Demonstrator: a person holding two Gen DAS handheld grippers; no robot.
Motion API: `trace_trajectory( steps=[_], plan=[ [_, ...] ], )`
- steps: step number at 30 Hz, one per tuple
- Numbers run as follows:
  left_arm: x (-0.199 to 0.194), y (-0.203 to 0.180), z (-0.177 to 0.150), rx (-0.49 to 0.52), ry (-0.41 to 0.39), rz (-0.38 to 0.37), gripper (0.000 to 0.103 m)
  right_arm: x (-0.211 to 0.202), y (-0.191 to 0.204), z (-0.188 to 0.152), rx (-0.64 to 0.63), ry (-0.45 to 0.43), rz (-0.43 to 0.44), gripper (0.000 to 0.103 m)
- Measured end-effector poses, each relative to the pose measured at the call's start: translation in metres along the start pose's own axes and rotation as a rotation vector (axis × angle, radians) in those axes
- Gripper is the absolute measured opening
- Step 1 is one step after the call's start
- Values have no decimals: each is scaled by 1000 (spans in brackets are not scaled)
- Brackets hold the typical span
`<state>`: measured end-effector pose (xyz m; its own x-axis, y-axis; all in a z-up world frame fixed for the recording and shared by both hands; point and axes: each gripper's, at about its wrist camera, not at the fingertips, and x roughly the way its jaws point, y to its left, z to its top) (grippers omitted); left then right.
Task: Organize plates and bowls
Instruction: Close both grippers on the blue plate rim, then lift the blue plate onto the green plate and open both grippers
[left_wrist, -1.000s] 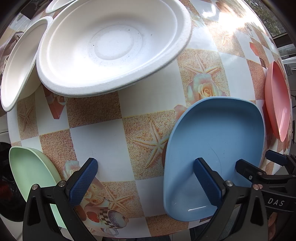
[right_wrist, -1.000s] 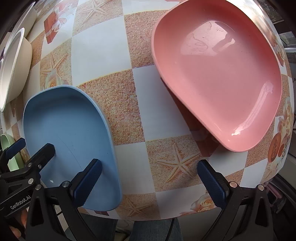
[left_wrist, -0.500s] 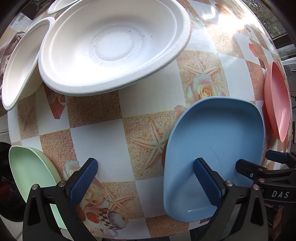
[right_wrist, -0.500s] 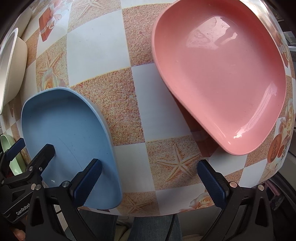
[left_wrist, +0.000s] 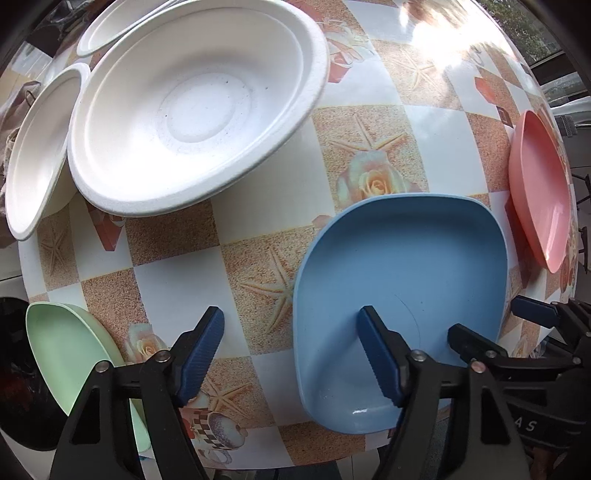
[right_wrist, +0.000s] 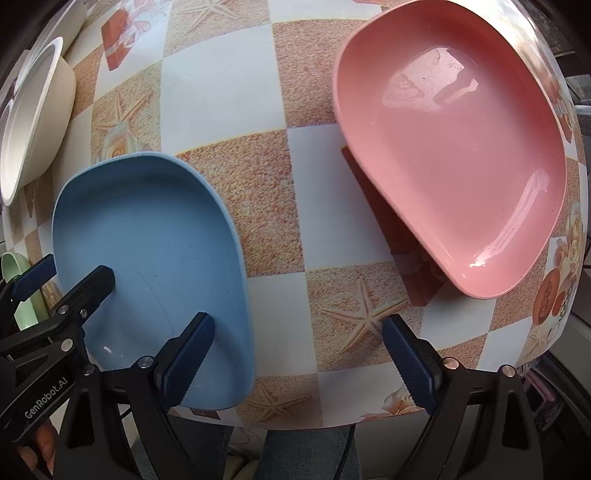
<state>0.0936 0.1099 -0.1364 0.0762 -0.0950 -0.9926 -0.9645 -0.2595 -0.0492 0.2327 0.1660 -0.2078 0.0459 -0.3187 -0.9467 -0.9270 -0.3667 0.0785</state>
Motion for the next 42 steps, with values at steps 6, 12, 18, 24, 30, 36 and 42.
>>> trace_trajectory(
  steps=[6,12,18,24,30,36,42],
  plan=[
    [-10,-24,-4,97,14,10,24,-9,16,-22,-112,-46,-6,41],
    [-11,-11,-25,81,41,21,22,-11,2,-35,-57,-29,115,24],
    [-12,3,-52,88,72,43,22,-7,1,-53,-69,18,158,24],
    [-24,31,-71,62,63,29,22,-19,1,-74,-120,33,166,24],
    [-53,41,-74,49,14,43,22,-40,17,-79,-142,19,153,24],
    [-78,77,-87,-11,-26,31,22,-57,36,-79,-189,1,142,24],
    [-95,116,-97,-60,-66,50,22,-67,74,-66,-241,-8,130,24]
  ],
)
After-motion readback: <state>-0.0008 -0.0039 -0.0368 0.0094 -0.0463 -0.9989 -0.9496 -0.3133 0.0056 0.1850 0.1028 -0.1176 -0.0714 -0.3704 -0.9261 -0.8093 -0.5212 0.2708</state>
